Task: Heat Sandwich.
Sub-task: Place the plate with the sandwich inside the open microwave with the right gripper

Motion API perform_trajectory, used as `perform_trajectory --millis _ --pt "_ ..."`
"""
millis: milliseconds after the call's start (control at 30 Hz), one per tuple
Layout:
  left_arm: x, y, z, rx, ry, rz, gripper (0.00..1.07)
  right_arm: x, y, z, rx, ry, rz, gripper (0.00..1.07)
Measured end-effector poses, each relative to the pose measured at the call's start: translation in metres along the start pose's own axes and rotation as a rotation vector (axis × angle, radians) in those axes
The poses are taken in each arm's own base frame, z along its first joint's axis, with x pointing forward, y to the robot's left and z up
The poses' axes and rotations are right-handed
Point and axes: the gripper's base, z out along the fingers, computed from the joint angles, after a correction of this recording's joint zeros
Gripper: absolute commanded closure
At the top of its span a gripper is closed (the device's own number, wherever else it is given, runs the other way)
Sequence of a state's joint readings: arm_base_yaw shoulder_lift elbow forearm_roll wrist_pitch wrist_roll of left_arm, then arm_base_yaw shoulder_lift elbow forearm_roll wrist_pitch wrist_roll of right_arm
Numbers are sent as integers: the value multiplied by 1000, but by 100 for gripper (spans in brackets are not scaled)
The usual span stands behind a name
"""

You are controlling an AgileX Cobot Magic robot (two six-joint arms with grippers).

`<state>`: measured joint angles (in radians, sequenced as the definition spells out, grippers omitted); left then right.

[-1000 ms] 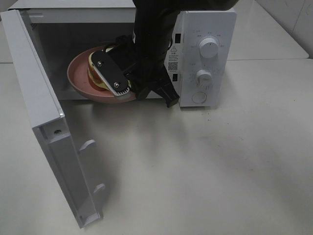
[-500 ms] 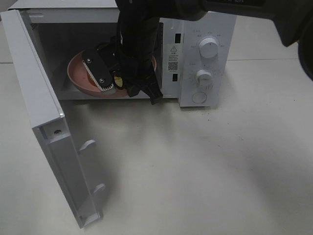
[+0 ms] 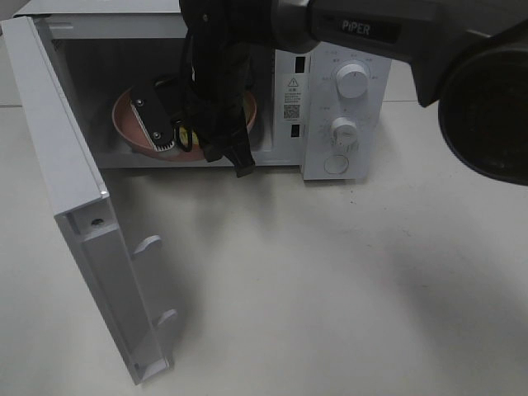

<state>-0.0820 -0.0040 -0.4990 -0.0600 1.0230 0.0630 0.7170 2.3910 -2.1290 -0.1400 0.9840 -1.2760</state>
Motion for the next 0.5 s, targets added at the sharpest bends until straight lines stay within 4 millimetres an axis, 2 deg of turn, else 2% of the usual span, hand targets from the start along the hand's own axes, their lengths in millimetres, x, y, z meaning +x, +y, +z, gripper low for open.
perform_trajectory --millis 500 --pt "0 0 0 0 0 0 3 5 -12 13 67 -14 77 104"
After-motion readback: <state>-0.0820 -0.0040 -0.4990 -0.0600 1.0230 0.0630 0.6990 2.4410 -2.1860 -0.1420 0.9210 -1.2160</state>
